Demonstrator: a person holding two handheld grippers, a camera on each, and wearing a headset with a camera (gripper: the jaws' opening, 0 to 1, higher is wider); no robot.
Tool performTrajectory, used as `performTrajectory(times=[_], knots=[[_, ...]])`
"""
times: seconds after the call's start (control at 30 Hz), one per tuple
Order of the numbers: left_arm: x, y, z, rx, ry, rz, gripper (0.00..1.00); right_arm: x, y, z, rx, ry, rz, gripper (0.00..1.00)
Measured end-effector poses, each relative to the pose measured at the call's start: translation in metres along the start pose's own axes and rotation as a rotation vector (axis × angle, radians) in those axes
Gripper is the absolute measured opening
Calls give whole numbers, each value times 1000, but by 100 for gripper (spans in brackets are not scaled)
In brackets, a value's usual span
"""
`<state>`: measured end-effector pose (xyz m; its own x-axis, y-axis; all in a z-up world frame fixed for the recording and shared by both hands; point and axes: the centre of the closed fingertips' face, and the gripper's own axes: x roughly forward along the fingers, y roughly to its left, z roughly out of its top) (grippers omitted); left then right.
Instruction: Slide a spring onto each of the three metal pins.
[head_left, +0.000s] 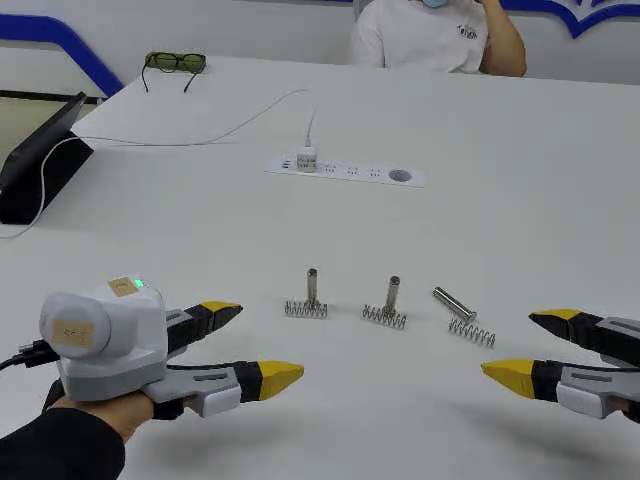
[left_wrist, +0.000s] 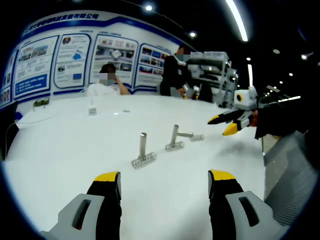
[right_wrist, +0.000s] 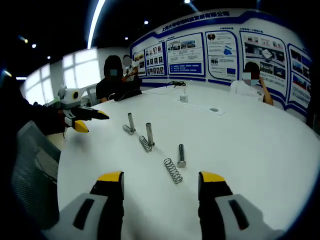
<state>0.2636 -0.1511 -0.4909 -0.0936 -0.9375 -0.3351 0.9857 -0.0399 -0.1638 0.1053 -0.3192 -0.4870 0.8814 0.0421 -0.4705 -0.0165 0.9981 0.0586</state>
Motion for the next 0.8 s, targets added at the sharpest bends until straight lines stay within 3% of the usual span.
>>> performTrajectory(times=[0.37, 0.8], knots=[[1, -2, -2, -2, 0, -15, 72, 1, -3, 2, -9, 33, -16, 53], [2, -3, -3, -4, -2, -18, 71, 20, -15, 22, -28, 61, -21, 46]])
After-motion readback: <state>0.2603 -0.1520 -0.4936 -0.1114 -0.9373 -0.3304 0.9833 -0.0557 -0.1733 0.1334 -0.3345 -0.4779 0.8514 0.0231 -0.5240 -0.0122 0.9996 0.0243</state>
